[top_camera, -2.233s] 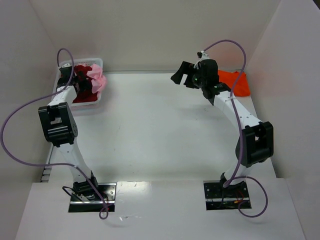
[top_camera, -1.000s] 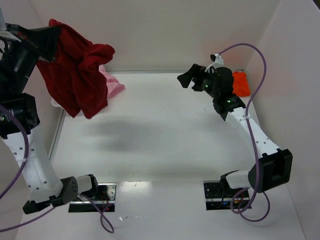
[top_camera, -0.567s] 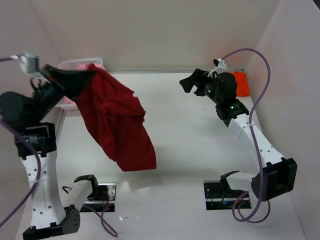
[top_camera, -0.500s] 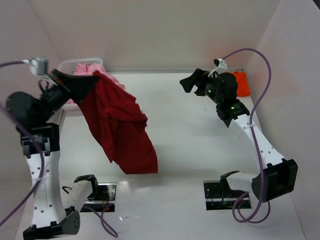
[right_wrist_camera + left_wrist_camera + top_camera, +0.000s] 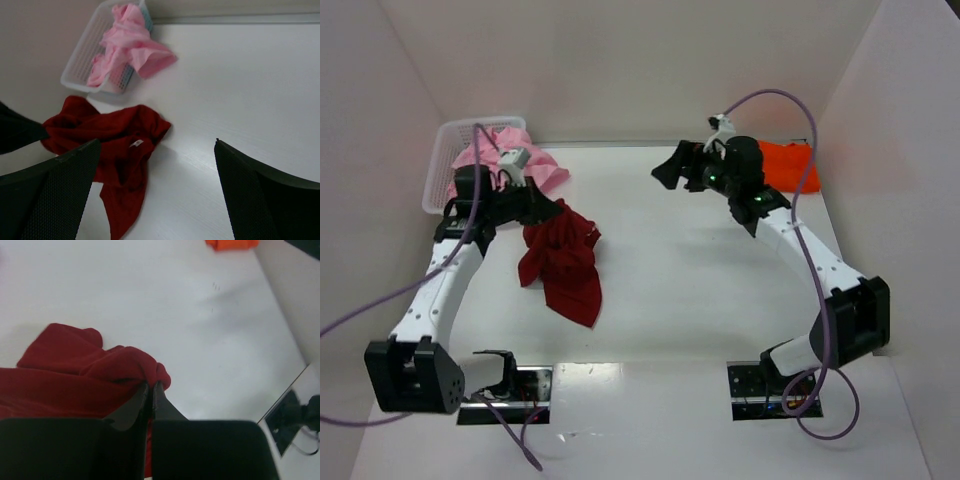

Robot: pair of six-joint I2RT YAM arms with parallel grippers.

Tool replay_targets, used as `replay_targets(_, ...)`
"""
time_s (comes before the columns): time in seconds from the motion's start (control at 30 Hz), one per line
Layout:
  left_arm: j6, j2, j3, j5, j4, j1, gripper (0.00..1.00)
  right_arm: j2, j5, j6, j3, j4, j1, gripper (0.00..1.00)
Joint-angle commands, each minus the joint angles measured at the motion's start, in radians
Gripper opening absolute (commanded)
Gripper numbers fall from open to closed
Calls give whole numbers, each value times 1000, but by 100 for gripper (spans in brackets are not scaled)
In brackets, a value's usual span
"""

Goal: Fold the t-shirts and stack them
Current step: Move the tshirt to the center of the board

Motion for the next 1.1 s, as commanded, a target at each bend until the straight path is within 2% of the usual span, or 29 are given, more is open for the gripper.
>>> replay_targets(0.0, 143, 92, 103, -65, -38, -134, 0, 82, -114, -92, 40, 62, 119, 100)
replay_targets(0.1, 161, 169, 216, -134, -87, -235, 0, 111, 12, -144, 40, 62, 228, 100)
replay_targets(0.17, 181, 229, 303, -183, -105, -286, 0, 125, 24, -153, 22, 62, 257, 100)
replay_targets(0.27, 204, 296, 371, -241, -145, -388, 7, 102, 157, -114, -41, 62, 257, 100)
replay_targets(0.3, 204, 309, 371, -241, -145, -398, 12, 91, 179, -103, -53, 62, 248, 100)
replay_targets(0.37, 218, 323, 371, -257, -159, -398, 27, 70, 188, -103, -75, 62, 239, 100)
replay_targets(0.4, 218, 323, 362, -275, -168, -407, 50, 48, 188, -113, -90, 62, 239, 100)
replay_targets(0.47, 207, 303, 352, -371, -159, -407, 78, 16, 199, -153, -119, 71, 239, 100)
replay_targets(0.53, 189, 294, 371, -472, -145, -407, 90, 16, 208, -164, -130, 71, 239, 100)
replay_targets(0.57, 180, 294, 387, -598, -133, -407, 96, 5, 208, -164, -139, 89, 239, 100)
replay_targets(0.6, 166, 294, 417, -664, -121, -407, 100, 5, 217, -164, -139, 102, 239, 100)
replay_targets(0.67, 175, 335, 471, -816, -107, -395, 100, 51, 191, -189, -112, 120, 239, 100)
replay_targets(0.73, 163, 420, 517, -881, -97, -352, 100, 140, 162, -198, -66, 96, 239, 100)
replay_targets(0.8, 91, 614, 671, -1023, -122, -308, 100, 267, 153, -218, 37, 60, 260, 100)
replay_targets(0.9, 80, 738, 735, -1024, -122, -257, 100, 349, 153, -218, 77, 42, 280, 100)
replay_targets(0.93, 80, 766, 752, -1024, -122, -245, 100, 361, 153, -218, 77, 42, 280, 97)
replay_targets(1.0, 80, 890, 854, -1070, -104, -180, 100, 396, 189, -238, 100, -1, 280, 85)
replay_targets(1.07, 90, 928, 894, -1070, -104, -154, 100, 416, 190, -250, 125, -19, 280, 85)
